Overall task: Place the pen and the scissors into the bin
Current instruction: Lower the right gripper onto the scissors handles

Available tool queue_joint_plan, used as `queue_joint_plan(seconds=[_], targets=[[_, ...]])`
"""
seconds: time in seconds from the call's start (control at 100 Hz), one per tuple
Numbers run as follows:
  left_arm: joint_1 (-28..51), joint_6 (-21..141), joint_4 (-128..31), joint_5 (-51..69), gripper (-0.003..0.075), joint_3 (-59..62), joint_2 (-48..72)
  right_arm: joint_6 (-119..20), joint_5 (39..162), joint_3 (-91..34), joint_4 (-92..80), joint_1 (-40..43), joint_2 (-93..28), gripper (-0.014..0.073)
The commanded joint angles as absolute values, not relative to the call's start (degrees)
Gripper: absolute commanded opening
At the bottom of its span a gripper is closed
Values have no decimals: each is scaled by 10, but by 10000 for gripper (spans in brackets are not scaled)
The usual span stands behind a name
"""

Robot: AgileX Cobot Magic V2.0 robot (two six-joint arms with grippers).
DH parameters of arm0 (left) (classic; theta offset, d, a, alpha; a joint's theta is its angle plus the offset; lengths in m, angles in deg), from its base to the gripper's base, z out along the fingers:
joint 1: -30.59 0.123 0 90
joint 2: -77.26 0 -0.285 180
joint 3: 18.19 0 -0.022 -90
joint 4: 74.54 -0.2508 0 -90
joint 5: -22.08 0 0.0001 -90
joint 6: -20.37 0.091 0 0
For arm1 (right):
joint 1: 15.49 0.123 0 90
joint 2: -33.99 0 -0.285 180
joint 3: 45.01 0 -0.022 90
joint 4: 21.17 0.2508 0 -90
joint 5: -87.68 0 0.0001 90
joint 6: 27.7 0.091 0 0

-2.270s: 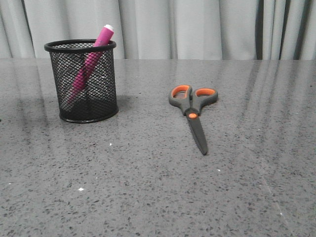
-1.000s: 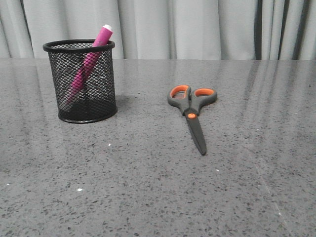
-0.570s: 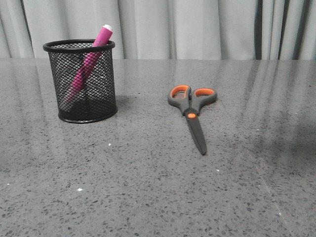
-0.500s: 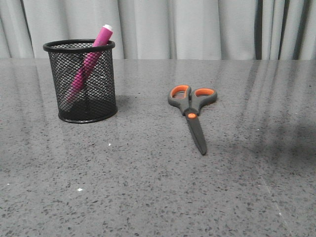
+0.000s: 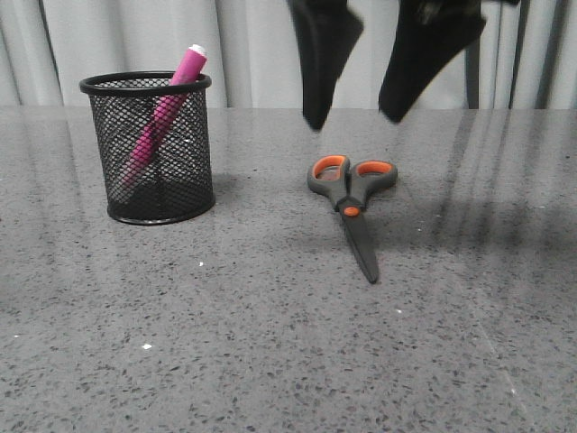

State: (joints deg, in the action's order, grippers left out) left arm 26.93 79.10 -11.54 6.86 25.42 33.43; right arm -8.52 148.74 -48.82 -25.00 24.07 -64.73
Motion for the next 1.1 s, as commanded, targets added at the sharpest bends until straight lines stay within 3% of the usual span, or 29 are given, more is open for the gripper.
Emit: queue_joint_plan(seconds=[0.0,0.32,1.09], targets=[[271,786,-100,87,-22,239,336,-72,1478,-510,-269,242,-650,395],[271,786,-100,93,-22,239,336,16,1451,-510,-330,241,-681,394],[271,786,-100,93,-22,239,336,45,1434,-510,-327,218,-729,393]])
